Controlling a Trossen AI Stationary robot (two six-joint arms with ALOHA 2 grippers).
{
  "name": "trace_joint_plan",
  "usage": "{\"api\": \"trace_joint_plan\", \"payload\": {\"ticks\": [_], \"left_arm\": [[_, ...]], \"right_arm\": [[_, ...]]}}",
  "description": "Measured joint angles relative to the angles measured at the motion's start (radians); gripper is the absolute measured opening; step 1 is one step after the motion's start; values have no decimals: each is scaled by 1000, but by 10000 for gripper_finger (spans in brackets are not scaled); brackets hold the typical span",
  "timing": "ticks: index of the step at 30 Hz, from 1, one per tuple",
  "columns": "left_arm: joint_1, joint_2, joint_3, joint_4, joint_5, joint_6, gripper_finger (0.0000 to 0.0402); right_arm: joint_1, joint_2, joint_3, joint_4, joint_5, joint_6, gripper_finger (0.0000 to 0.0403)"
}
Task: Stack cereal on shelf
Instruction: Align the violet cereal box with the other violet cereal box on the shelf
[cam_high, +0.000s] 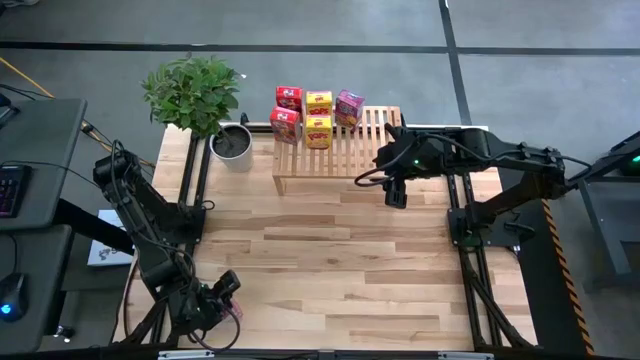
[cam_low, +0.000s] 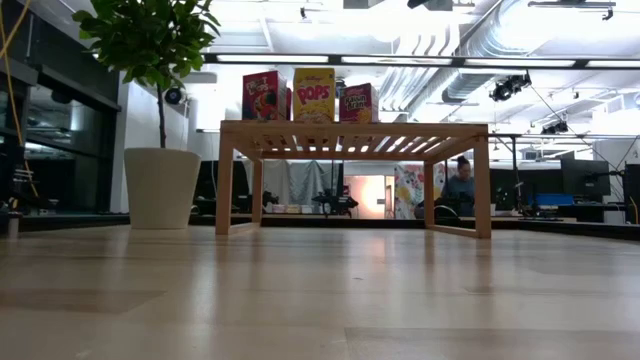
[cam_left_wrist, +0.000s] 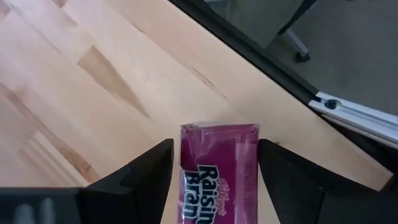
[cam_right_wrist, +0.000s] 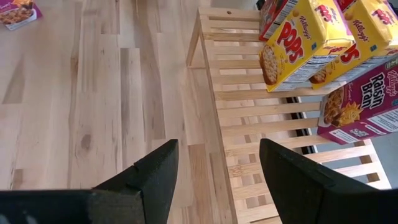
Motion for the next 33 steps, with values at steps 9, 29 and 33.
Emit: {"api": "trace_joint_plan", "payload": {"ticks": [9, 29, 33], "left_arm": [[2, 0, -1, -32, -33, -48, 223], [43, 201, -1, -9, -8, -253, 223], [67, 201, -1, 31, -19, -361, 223]], "right_arm": [[0, 0, 0, 0, -10, 1, 217], [0, 0, 0, 0, -10, 0, 217], [0, 0, 0, 0, -10, 0, 217]]}}
